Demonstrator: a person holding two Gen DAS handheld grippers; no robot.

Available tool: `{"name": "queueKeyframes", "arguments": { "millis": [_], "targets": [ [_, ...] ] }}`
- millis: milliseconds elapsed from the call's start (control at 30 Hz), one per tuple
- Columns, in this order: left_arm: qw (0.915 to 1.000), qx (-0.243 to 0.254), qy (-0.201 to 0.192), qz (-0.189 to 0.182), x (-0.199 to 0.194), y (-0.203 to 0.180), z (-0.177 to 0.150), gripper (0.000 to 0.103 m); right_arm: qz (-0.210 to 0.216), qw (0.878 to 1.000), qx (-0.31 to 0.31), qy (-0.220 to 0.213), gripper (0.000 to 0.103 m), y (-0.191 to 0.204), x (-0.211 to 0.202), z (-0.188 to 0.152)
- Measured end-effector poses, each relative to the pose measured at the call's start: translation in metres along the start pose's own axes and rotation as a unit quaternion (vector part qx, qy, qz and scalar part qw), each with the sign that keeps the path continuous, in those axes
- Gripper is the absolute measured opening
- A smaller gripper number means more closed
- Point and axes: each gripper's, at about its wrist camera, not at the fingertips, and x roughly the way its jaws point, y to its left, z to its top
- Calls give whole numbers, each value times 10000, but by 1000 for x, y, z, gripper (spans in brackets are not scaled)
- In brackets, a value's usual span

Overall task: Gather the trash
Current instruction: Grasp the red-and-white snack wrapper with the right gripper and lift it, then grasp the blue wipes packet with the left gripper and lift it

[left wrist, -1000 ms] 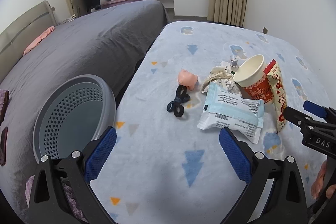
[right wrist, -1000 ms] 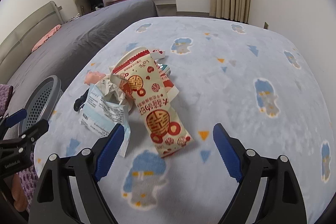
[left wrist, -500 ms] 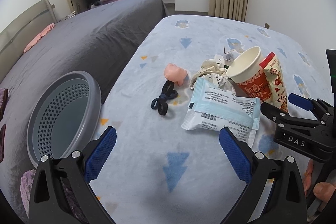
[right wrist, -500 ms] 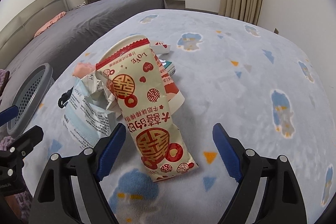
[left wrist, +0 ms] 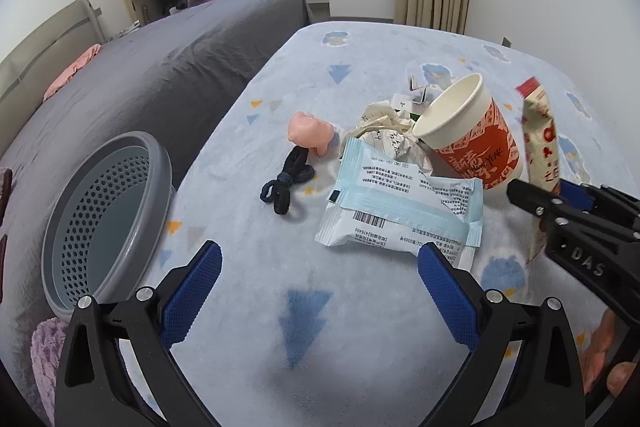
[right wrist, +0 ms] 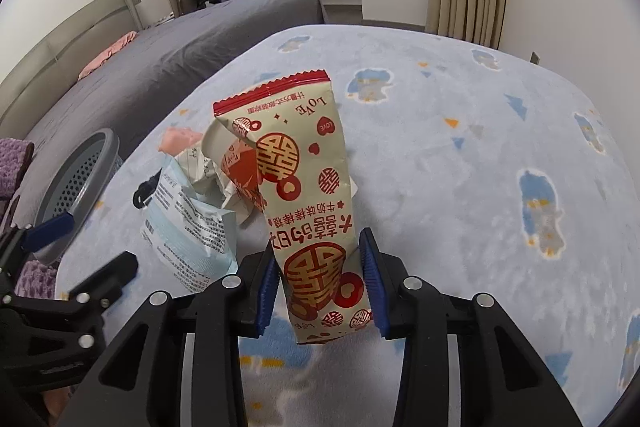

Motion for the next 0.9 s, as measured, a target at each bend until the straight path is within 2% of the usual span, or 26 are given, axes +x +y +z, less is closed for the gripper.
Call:
{"name": "queueKeyframes", "arguments": {
  "millis": [233,367,567,700,900],
  "targets": [
    [9999,-12,61,-158,8,-11,-4,97,-141,9993,327,-114,37,-17,-17,2],
    [9993,19,56,-365,12,-26,-3,97,-248,9984,488,-128,37,-27,-22,1],
    [9987,104,150,-481,27,-49,1,97,-364,9968,694,-176,37,-40,-29,2],
    [9986,110,251,-460,39,-59,2,97,-338,9955,865,-203,37,-51,-33,2],
    [9991,140,335,-238,48,-67,3,97,-281,9948,967,-130,37,-58,-29,2]
  ]
}}
